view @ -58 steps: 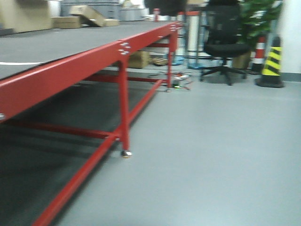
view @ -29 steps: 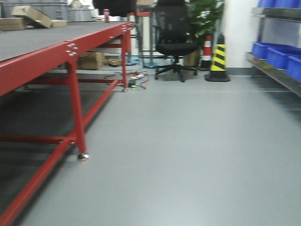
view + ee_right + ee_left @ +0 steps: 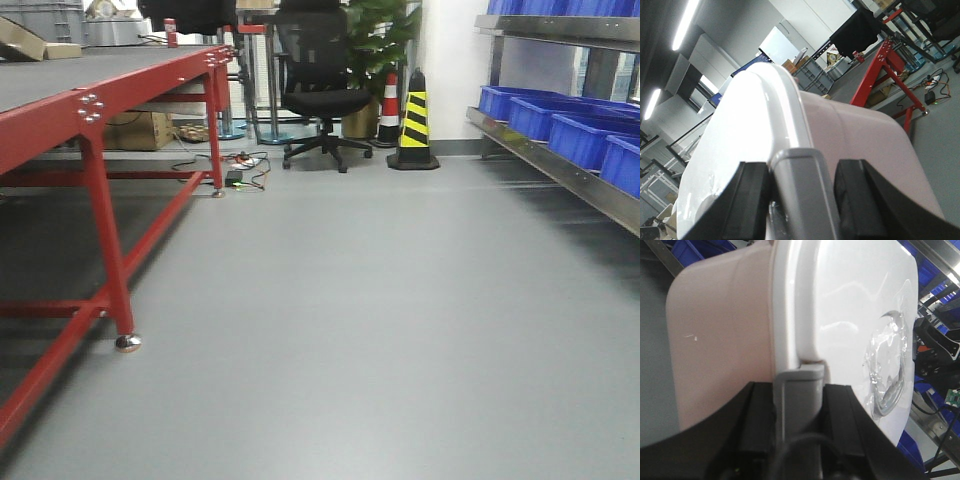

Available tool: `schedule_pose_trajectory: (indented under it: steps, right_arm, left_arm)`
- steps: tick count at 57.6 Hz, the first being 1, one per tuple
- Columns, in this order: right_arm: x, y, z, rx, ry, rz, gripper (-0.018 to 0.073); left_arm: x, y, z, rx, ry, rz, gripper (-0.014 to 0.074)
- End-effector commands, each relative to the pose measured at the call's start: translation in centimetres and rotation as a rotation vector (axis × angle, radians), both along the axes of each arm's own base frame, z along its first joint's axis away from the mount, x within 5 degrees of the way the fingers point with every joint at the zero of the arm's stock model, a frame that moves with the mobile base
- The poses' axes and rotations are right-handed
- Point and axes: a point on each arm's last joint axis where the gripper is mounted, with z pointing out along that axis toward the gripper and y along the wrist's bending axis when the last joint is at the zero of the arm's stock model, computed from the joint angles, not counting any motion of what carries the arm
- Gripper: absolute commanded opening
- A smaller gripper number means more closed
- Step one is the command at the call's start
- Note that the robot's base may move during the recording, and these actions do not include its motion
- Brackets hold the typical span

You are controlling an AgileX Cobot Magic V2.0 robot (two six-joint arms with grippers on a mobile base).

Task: Grab white bin and place on right shelf
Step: 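Carry the bin in both grippers while driving to the blue-crate shelves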

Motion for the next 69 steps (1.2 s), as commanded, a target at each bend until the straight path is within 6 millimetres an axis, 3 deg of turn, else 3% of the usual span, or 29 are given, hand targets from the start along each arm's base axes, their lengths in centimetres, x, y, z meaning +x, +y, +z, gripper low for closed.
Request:
schedule_pose_trajectory:
  steps: [1,69]
  right_arm:
    - [-2.4,2.67,2.26,-0.014,-0.123,0.257,0.007]
    - [-2.39,2.66,2.26,-0.014,-0.122,0.256,0.007]
  left_arm:
    - [-5.2,-1.91,2.59,-0.041,-0.092,-0.353,-0.0127]
    - [-5.16,-1.91,2.58,-0.04,-0.093,-0.349,-0.0127]
